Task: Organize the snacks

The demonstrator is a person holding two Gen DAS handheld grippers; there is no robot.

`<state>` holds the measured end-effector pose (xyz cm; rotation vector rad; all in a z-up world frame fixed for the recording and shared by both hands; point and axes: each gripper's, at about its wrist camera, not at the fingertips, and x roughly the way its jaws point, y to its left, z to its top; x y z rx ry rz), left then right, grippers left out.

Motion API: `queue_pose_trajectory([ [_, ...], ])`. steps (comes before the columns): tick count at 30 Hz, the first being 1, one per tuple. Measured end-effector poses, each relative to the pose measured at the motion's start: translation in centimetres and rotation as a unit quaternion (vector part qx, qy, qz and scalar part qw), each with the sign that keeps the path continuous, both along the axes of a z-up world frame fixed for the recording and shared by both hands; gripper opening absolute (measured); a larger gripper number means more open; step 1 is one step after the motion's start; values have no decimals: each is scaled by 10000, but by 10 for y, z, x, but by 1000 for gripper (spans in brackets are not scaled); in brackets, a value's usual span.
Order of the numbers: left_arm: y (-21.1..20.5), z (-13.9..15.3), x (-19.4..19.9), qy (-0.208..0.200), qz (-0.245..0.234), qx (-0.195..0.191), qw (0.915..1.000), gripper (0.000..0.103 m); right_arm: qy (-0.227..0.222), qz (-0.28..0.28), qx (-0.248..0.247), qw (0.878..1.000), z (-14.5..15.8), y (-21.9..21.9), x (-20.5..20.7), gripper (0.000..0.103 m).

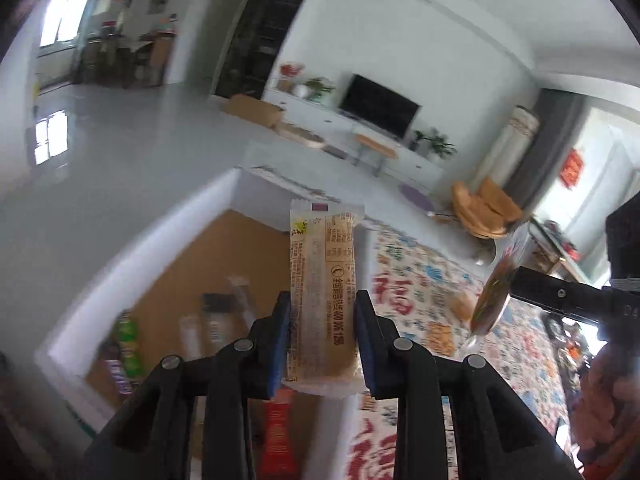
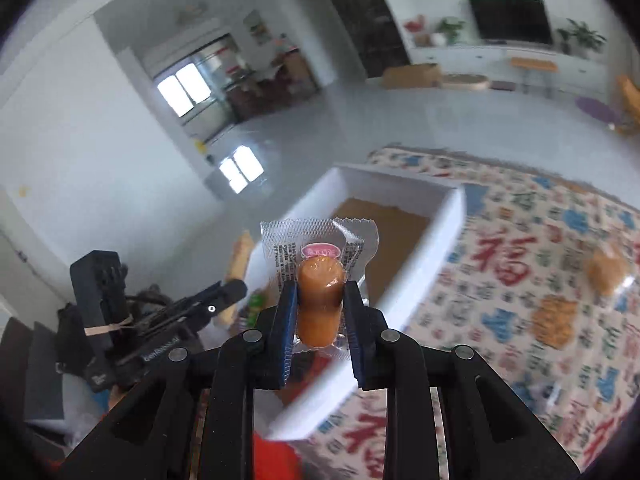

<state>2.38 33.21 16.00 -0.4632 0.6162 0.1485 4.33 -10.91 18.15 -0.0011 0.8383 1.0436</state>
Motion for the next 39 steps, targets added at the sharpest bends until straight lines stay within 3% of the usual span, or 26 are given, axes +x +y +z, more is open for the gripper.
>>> queue_pose_trajectory([
  [1,8,-2,-4,86,186,45,9998,45,71,95,1,9999,-5,15,-2,30],
  [2,17,-3,-7,156,351,57,9992,66,118,137,8,9998,-7,24,-3,35],
  [3,22,-4,-10,166,466,61,9988,74,163,161,42,9997,-8,31,-3,46],
  [4,28,-4,-15,124,629,82,9979,80,165,152,101,9997,-7,31,-3,47],
  [7,34,-1,-23,1,832,61,9965,80,-72,39,399,9992,8,19,-7,48],
  [9,29,2,-21,-107,818,-7,9966,80,-568,-143,588,9965,26,2,-12,60],
  [12,4,0,-10,-184,468,-69,9987,82,-1323,-540,724,9871,45,-37,-18,69],
  [15,-45,-3,6,-121,-172,-74,9998,83,-1850,-1083,477,9756,40,-80,-10,74],
  [17,-86,-11,16,-9,-680,-40,9977,83,-2126,-1569,-8,9645,15,-114,6,74],
  [20,-154,-31,32,274,-1483,129,9885,91,-2156,-2406,-936,9417,-57,-180,42,74],
  [24,-233,-87,57,804,-2184,585,9708,94,-1378,-3244,-1911,9161,-163,-276,77,74],
  [27,-278,-141,79,1097,-2455,865,9593,94,-848,-3632,-2159,9024,-217,-329,86,74],
  [30,-300,-177,100,1157,-2520,1018,9554,94,-688,-3765,-2225,8967,-246,-360,84,74],
  [33,-314,-207,120,1327,-2425,1405,9507,94,-732,-3826,-2221,8938,-258,-375,80,74],
  [37,-319,-220,124,1355,-2337,1821,9455,96,-597,-3870,-2121,8954,-268,-381,77,74],
  [39,-318,-220,125,1380,-2359,1802,9449,99,-577,-3894,-2034,8965,-263,-379,74,74],
])
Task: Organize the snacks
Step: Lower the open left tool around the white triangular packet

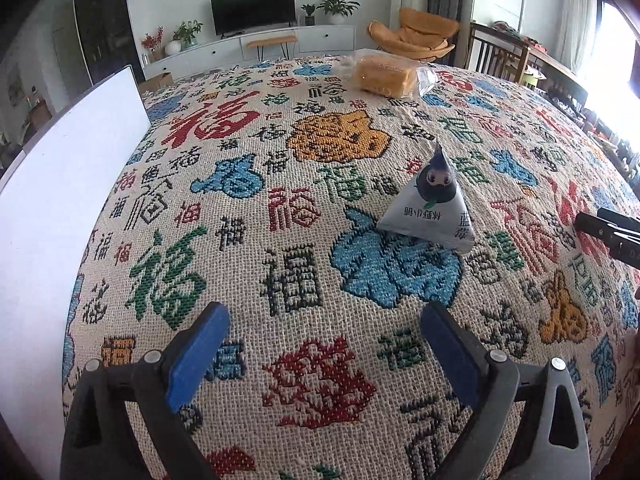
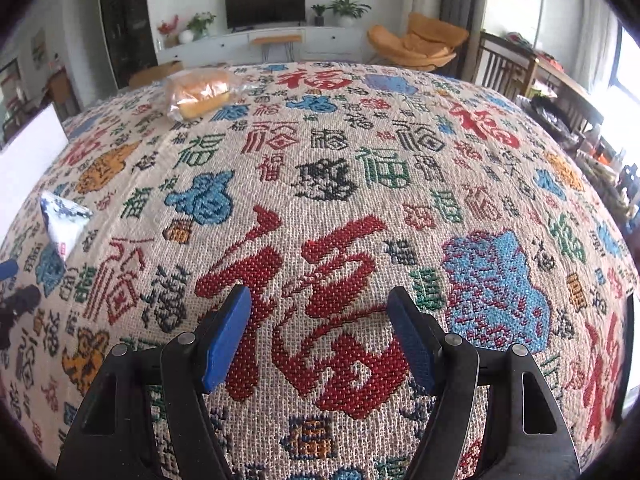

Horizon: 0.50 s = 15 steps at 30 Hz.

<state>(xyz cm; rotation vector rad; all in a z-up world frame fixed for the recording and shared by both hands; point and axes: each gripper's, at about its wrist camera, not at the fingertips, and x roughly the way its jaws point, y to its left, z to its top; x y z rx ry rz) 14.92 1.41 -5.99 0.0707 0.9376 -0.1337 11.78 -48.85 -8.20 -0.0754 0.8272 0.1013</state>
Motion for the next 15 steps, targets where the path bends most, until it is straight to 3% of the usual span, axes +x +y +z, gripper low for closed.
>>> queue_pose_trajectory([
  [15,4,-1,1,43,35,-39,10000,103,65,-104,-24,9999,1,6,-5,80],
])
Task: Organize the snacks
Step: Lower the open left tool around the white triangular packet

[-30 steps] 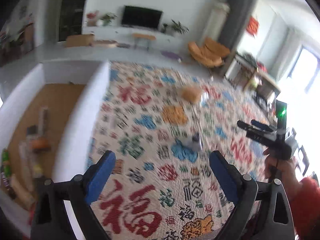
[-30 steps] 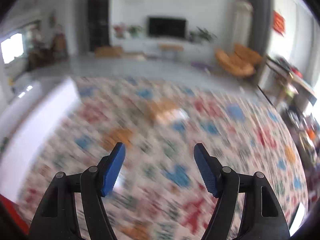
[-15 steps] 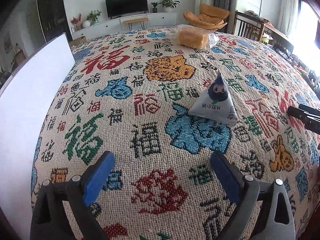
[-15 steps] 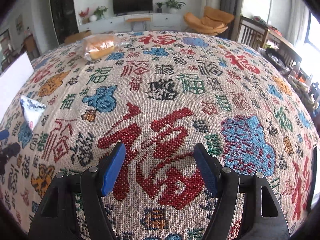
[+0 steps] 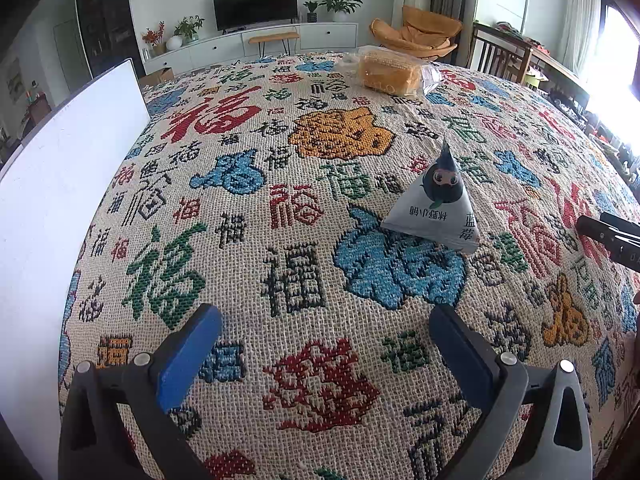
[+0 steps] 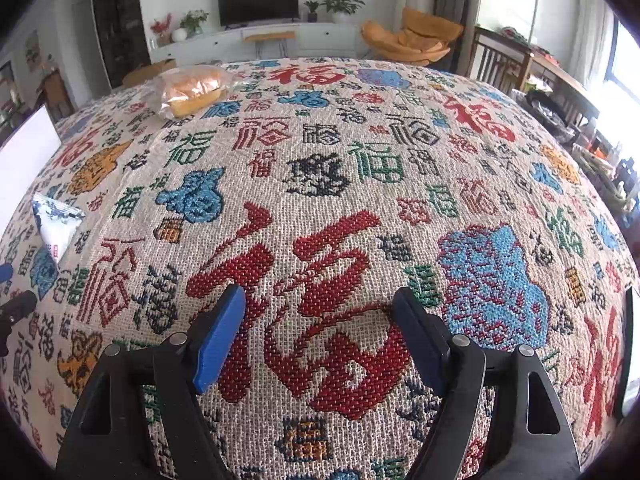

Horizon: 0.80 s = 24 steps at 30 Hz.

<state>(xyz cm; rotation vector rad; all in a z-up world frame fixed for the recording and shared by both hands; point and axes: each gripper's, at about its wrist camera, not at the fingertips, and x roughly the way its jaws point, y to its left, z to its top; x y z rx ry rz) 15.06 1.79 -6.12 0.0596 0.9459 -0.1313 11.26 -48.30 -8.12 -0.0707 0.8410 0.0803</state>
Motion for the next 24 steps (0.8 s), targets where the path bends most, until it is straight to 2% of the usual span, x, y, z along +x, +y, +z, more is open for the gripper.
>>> queue_pose_trajectory([
  [5,0,0,1,-10,-54,-71,10000,103,8,-19,17,10000,0,-1,0,80],
  [10,-15,9,-11,-97,-857,-361,9956,103,8,-21,19,10000,0,-1,0,80],
  [13,-37,16,-3,-155,-1162,-75,9931,103,8,-41,26,10000,0,-1,1,80],
  [15,-49,19,14,-126,-1156,56,9932,103,11,-47,45,10000,-1,-1,1,80],
  [17,-53,19,33,-38,-1073,-19,9942,103,11,-47,44,10000,0,-1,0,80],
  [21,-47,9,64,197,-618,-107,9978,101,11,-47,51,10000,0,-2,1,80],
  [24,-34,7,68,72,-340,-326,9989,98,12,-46,54,10000,-1,-2,1,80],
])
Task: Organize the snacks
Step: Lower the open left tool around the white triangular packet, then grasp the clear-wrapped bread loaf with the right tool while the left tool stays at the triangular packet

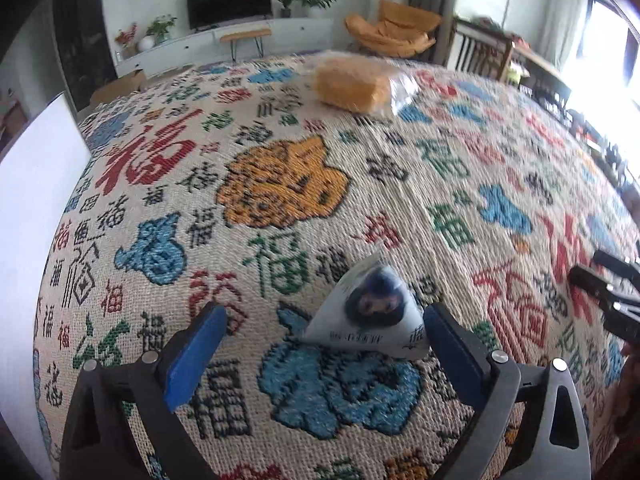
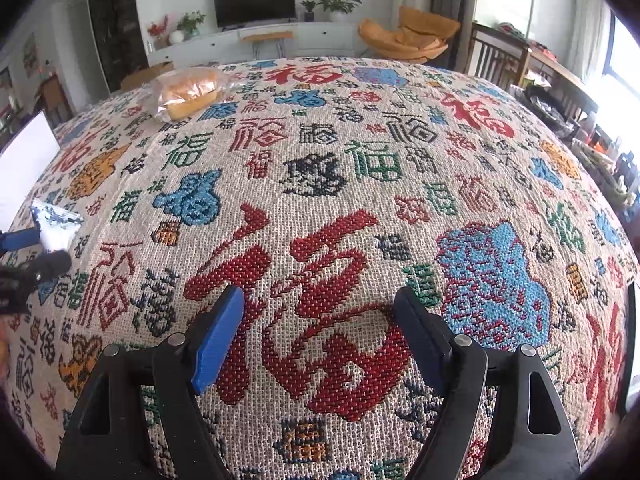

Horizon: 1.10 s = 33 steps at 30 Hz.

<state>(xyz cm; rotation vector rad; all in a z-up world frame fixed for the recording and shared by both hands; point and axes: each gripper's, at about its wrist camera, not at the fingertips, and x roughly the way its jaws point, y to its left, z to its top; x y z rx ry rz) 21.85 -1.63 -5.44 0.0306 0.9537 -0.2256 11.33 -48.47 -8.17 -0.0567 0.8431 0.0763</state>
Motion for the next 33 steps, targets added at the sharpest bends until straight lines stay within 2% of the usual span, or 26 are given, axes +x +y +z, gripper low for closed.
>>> queue_pose_trajectory([
  [3,10,1,1,-85,186,-71,9998,97,0,1,-1,10000,0,0,0,80],
  [14,-6,-4,-3,-222,-243,407,9986,98,1,-1,5,10000,0,0,0,80],
  [18,3,1,-5,-319,-36,241,9992,98,1,-1,9,10000,0,0,0,80],
  [21,19,3,-3,-162,277,-215,9993,99,1,-1,11,10000,0,0,0,80],
  [23,21,3,-5,-149,451,-142,9988,99,1,-1,12,10000,0,0,0,80],
  [26,20,6,-11,-346,468,-87,9983,99,1,-1,13,10000,0,-1,0,81],
  [29,17,1,-6,-177,383,11,9991,99,1,-1,13,10000,0,-1,0,81],
  [33,22,4,-6,-227,477,-140,9985,100,1,-2,14,10000,0,0,0,81],
])
